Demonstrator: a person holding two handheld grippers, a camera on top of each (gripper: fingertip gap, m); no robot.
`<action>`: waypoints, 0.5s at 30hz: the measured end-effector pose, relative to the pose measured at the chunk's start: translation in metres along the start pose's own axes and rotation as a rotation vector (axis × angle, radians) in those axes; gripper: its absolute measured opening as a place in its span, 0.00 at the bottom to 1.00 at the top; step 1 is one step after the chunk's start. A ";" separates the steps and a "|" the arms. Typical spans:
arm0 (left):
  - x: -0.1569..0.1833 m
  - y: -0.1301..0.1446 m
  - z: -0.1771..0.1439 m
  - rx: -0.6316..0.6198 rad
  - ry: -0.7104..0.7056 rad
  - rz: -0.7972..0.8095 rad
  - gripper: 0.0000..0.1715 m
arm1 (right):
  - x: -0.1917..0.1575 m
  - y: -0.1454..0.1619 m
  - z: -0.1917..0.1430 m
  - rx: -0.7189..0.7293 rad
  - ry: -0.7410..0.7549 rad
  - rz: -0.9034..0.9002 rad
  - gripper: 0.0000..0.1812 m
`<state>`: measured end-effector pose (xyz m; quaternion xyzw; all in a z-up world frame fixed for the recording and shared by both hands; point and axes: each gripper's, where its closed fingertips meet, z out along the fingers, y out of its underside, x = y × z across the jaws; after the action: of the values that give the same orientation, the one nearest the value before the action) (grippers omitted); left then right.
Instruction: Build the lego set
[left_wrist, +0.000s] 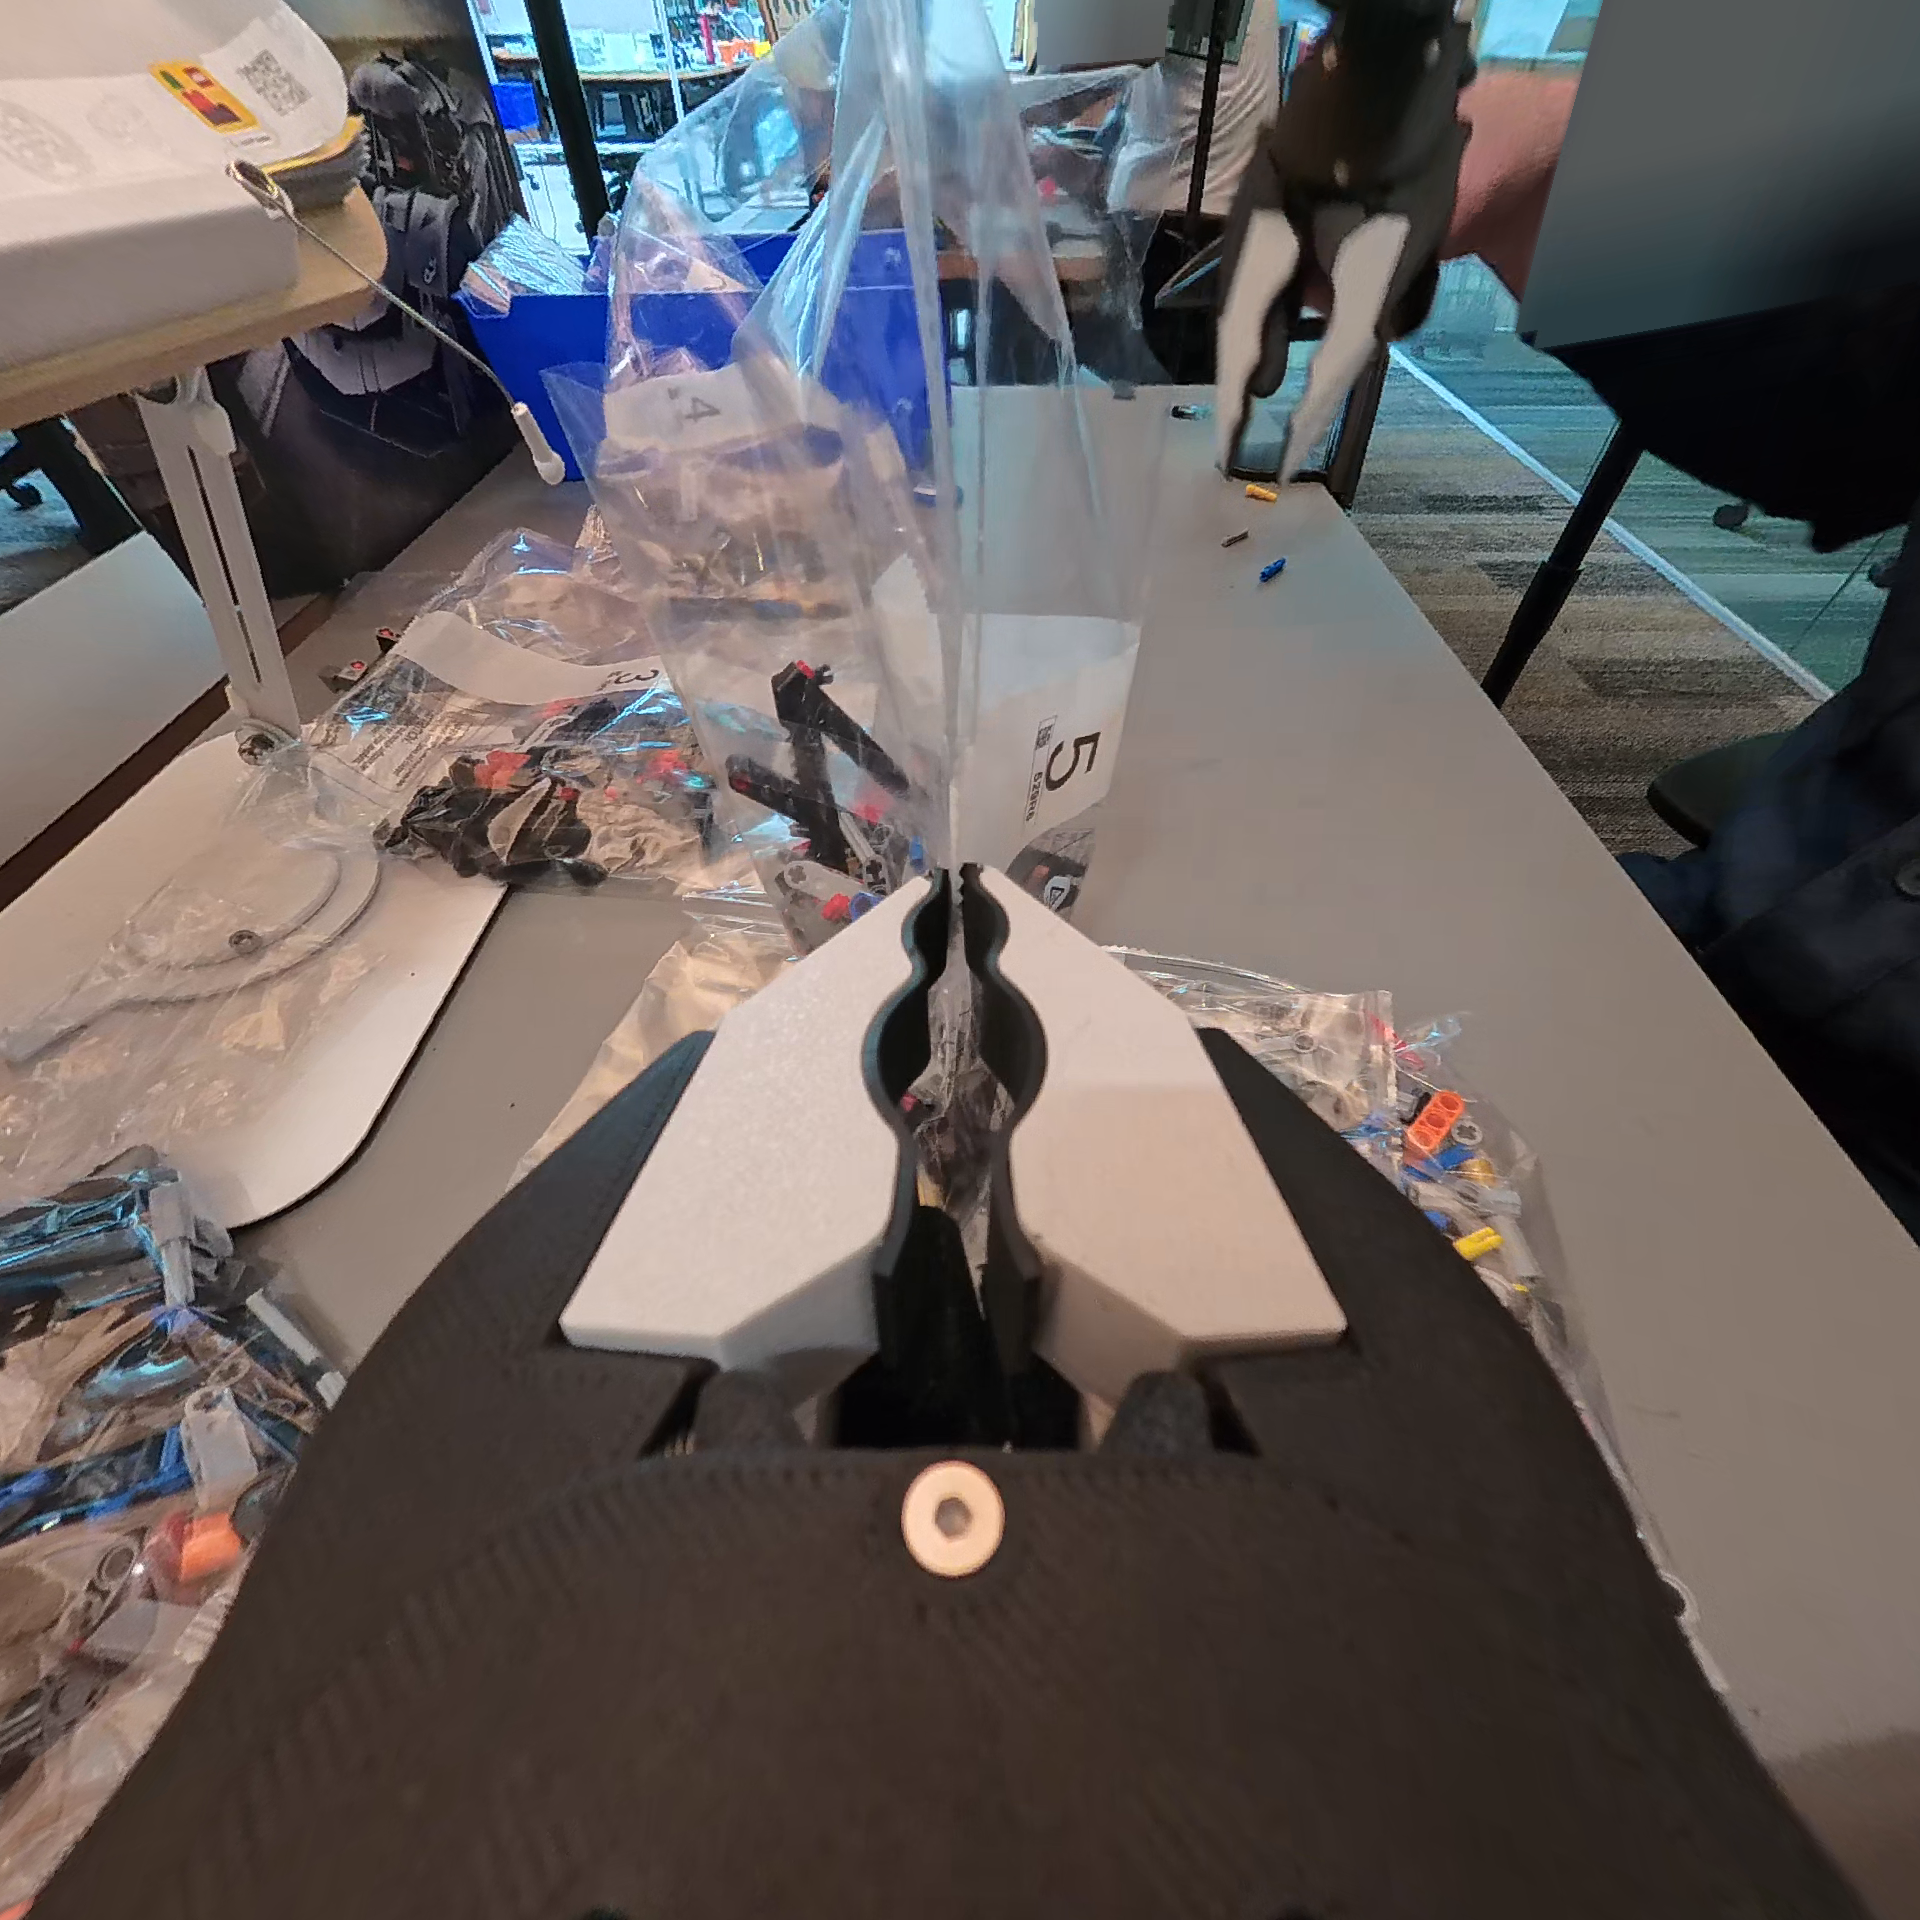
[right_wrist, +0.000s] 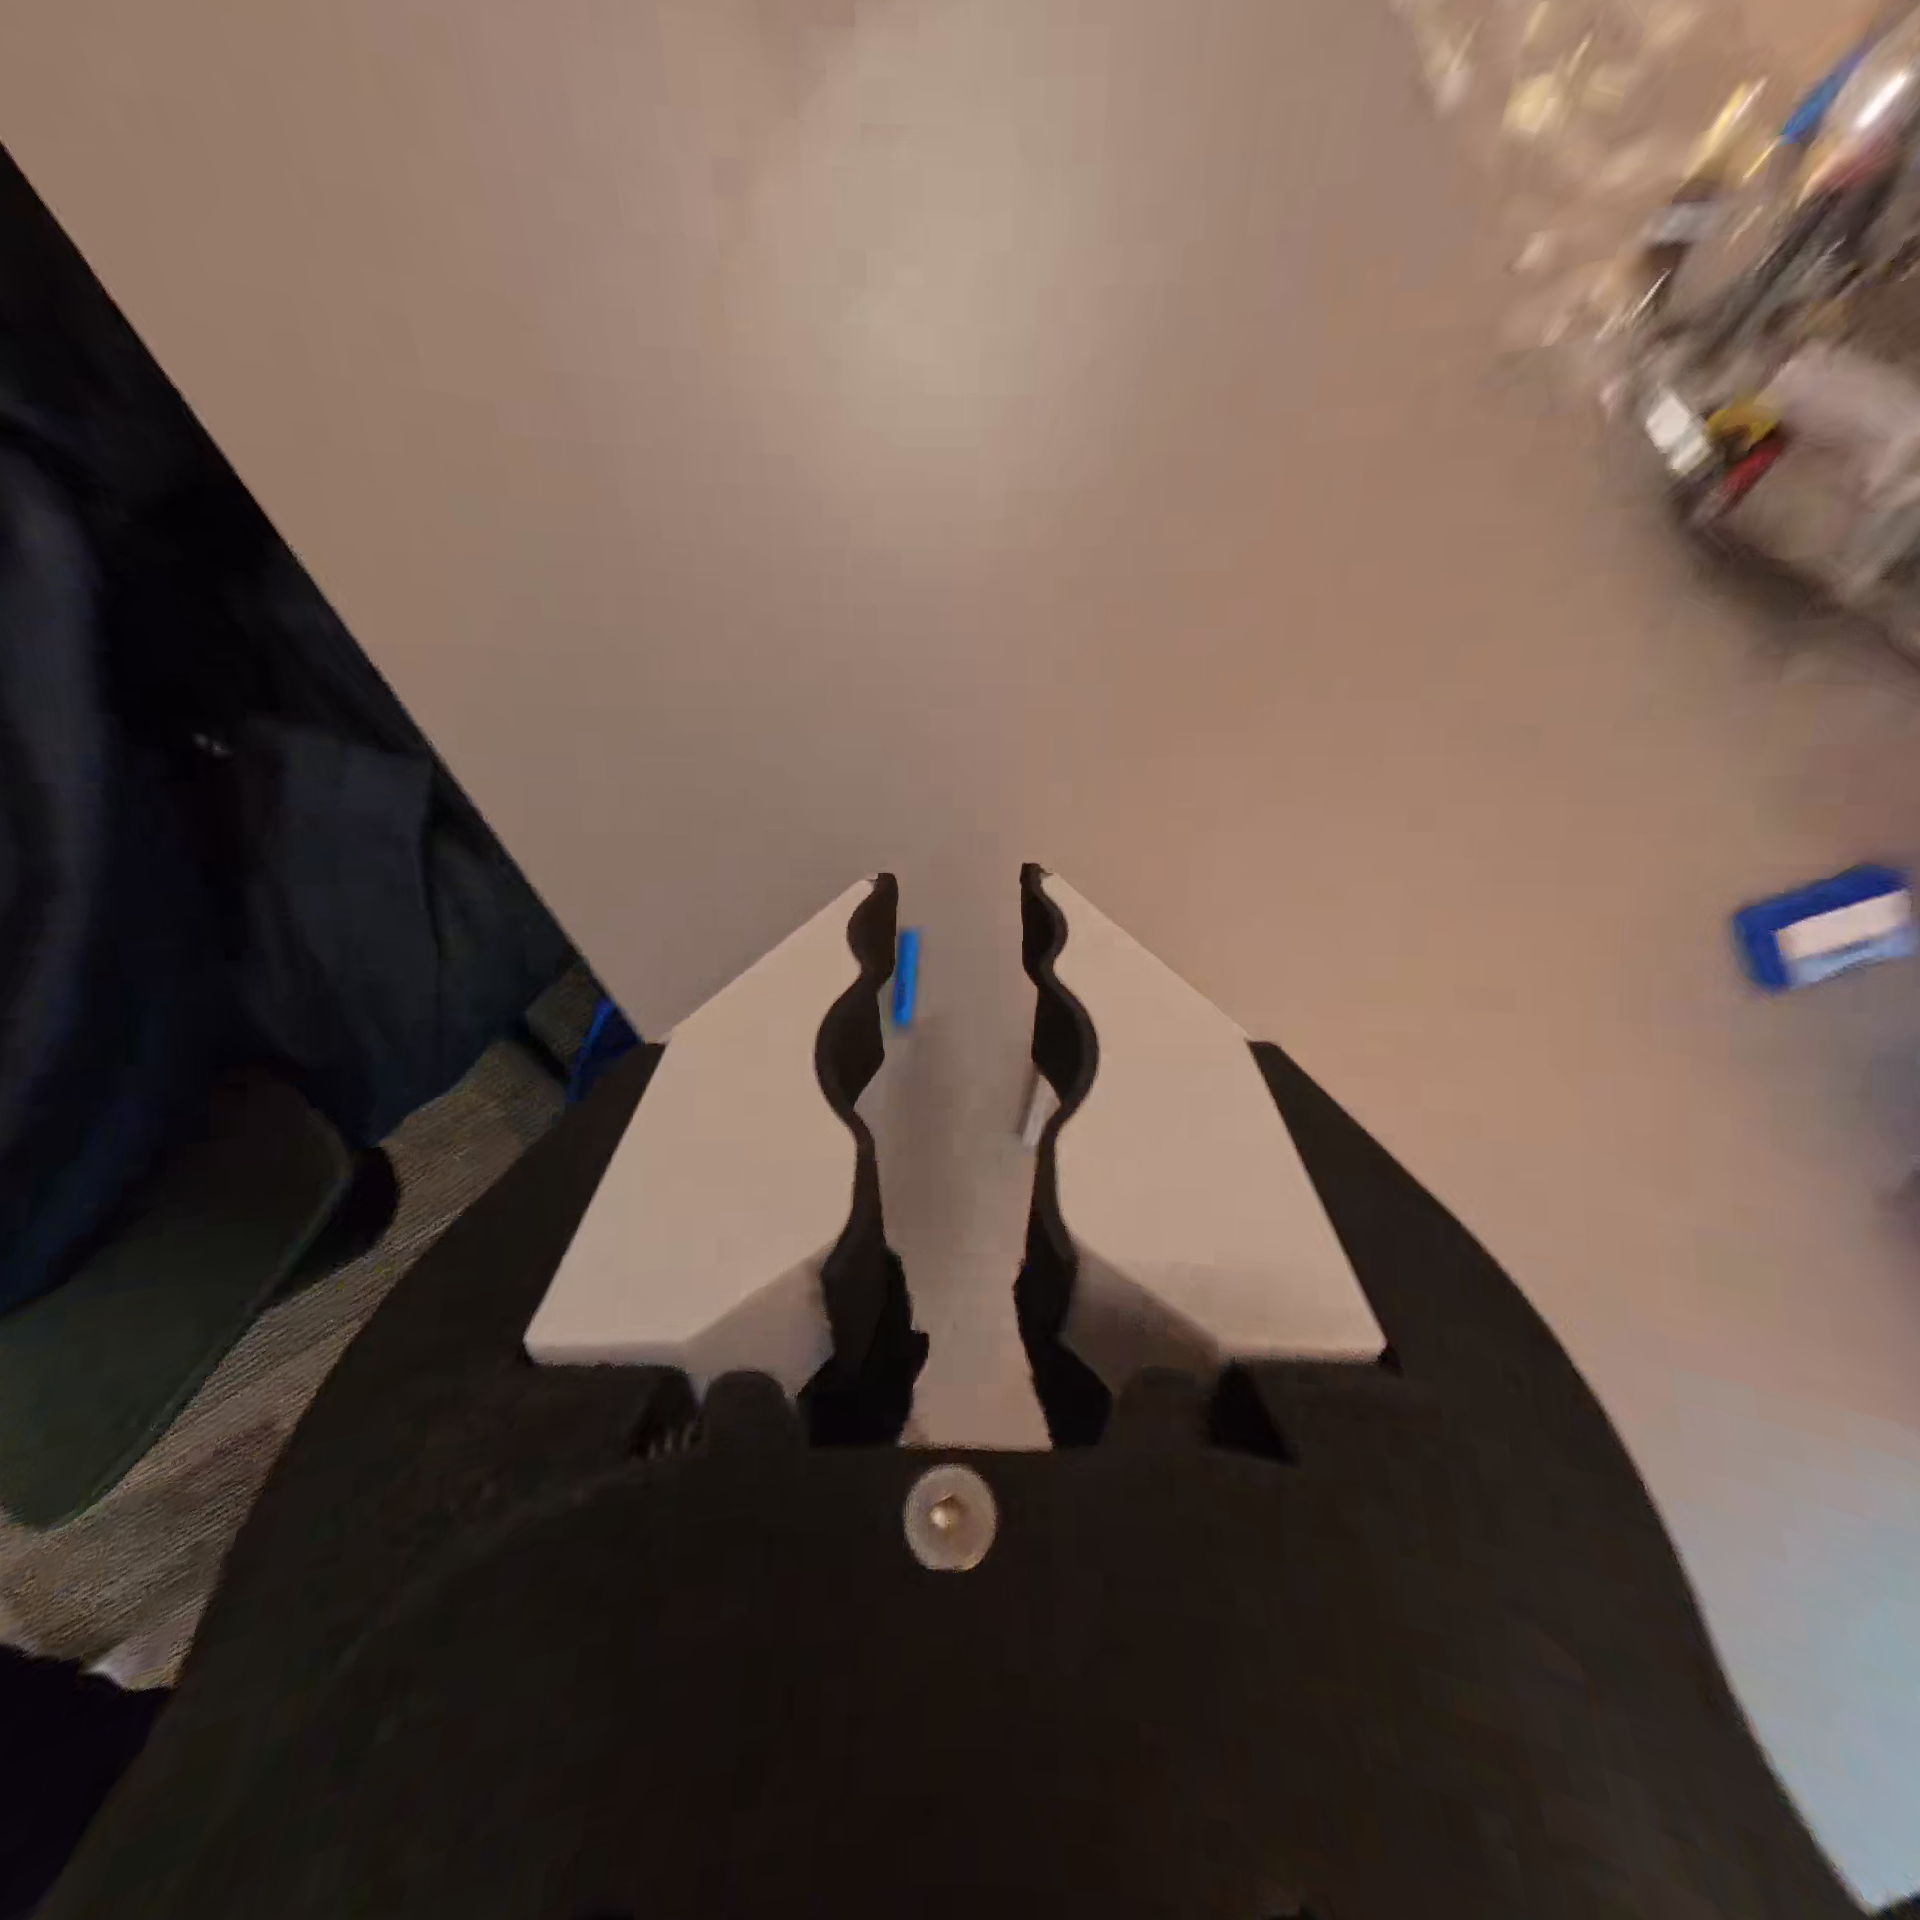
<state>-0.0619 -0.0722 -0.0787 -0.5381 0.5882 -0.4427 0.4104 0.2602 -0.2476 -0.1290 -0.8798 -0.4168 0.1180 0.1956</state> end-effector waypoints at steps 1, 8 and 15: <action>0.000 0.000 0.000 -0.001 0.000 0.000 0.01 | -0.005 0.011 0.006 -0.017 -0.013 0.018 0.12; 0.000 0.001 0.001 -0.008 -0.001 0.003 0.01 | -0.011 0.045 0.034 -0.104 -0.010 0.066 0.01; 0.001 0.000 0.001 -0.008 -0.001 0.005 0.01 | 0.002 -0.007 0.024 0.030 0.003 0.022 0.01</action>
<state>-0.0611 -0.0729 -0.0792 -0.5383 0.5911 -0.4393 0.4097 0.2478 -0.2365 -0.1473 -0.8815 -0.4050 0.1251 0.2081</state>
